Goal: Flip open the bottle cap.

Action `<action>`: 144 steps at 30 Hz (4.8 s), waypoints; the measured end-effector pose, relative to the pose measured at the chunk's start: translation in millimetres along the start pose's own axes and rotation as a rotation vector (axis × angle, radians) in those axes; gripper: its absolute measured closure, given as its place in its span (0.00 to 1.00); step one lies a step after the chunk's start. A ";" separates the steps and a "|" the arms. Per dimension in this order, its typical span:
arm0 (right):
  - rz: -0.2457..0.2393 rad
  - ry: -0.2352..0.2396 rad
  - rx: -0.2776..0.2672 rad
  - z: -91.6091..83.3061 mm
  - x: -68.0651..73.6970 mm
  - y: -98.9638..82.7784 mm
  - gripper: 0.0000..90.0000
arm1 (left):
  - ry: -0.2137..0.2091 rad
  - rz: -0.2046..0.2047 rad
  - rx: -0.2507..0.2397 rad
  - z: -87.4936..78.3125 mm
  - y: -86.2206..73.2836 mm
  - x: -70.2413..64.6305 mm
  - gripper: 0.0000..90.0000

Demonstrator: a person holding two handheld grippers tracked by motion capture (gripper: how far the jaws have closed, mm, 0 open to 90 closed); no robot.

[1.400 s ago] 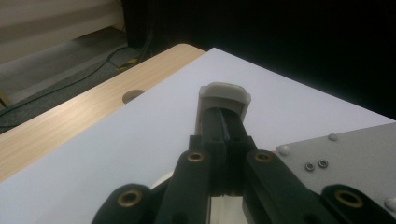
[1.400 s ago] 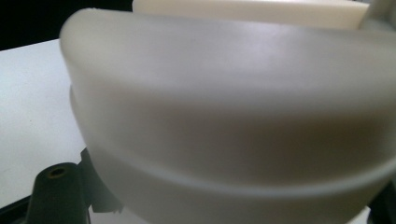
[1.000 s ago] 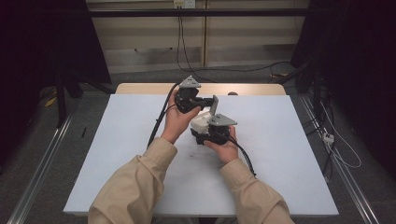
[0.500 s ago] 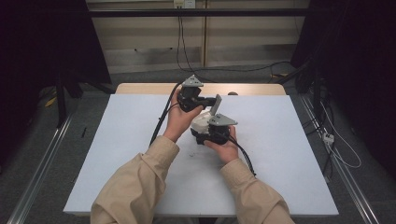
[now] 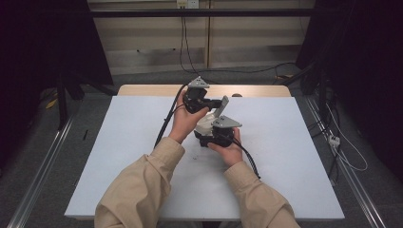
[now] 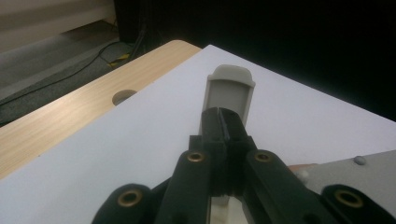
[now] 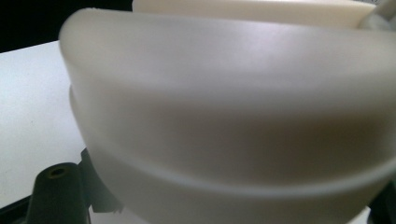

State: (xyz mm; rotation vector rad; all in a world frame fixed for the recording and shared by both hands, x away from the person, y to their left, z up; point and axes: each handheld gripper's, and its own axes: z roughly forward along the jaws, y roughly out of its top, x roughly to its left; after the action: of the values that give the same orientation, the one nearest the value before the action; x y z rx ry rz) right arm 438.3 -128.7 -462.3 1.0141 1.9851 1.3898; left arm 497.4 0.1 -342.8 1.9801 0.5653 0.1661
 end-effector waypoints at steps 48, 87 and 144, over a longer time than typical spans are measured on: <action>0.016 0.005 0.002 -0.2 -1.1 -0.1 0.21 | -0.030 -0.013 0.019 20.7 -3.7 7.8 1.00; 0.072 0.013 0.022 -5.8 -3.9 1.1 0.04 | -0.046 -0.057 0.024 14.2 -10.3 9.2 0.87; 0.082 -0.002 0.068 -187.5 -27.3 -52.6 0.07 | 0.137 -0.164 0.023 -175.8 -187.4 4.3 0.10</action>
State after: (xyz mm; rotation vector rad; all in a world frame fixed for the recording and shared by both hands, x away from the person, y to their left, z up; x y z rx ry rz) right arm 298.1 -265.6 -446.9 1.1388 2.0225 1.3716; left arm 379.6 212.9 -425.6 1.9442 0.8183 0.1958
